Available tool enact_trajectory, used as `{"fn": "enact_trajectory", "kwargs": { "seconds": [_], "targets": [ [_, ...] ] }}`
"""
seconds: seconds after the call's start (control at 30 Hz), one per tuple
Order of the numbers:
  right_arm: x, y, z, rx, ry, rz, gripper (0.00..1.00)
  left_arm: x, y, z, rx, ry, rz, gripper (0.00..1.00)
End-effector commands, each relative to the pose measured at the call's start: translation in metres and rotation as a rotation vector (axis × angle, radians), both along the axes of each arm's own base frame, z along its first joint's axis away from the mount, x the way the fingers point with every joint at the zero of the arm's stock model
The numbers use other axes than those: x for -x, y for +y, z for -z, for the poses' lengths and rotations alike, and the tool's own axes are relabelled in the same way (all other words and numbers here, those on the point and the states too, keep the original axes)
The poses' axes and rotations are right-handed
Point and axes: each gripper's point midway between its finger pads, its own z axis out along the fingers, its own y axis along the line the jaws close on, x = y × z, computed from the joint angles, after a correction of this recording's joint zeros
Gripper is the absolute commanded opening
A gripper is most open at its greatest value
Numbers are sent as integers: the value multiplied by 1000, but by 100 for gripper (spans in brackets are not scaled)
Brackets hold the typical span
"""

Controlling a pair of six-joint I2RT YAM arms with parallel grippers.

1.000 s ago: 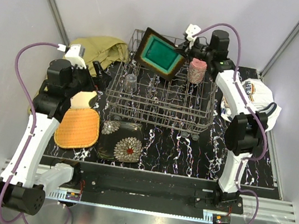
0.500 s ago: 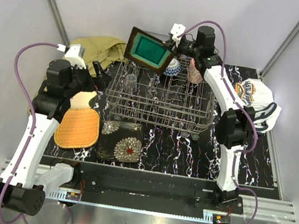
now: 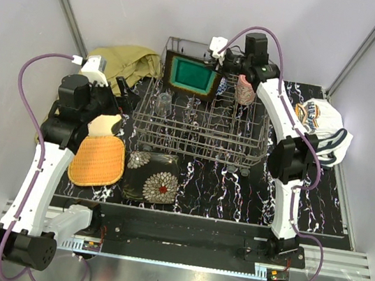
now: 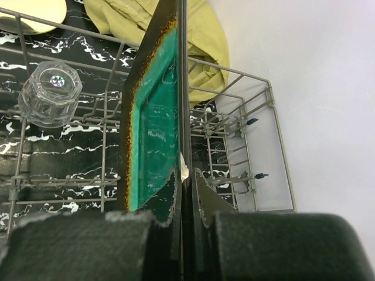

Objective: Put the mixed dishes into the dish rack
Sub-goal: Insert the plate into the dish rack

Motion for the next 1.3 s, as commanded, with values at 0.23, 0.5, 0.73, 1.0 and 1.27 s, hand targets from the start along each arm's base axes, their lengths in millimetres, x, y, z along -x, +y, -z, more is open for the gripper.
{"fn": "enact_trajectory", "kwargs": {
  "seconds": [0.23, 0.5, 0.73, 1.0, 1.27],
  "targets": [
    [23, 17, -68, -80, -183, -143, 0, -4, -2, -15, 6, -59, 15, 99],
    [20, 36, -46, -75, -147, -164, 0, -3, -1, -15, 3, -58, 11, 99],
    [23, 54, -28, -64, -118, -181, 0, -3, 0, -14, -2, -58, 8, 99],
    [26, 60, -19, -56, -96, -182, 0, -2, 1, -13, -4, -58, 7, 99],
    [28, 58, -6, -29, -77, -162, 32, -2, 0, -13, -1, -58, 12, 99]
  ]
}}
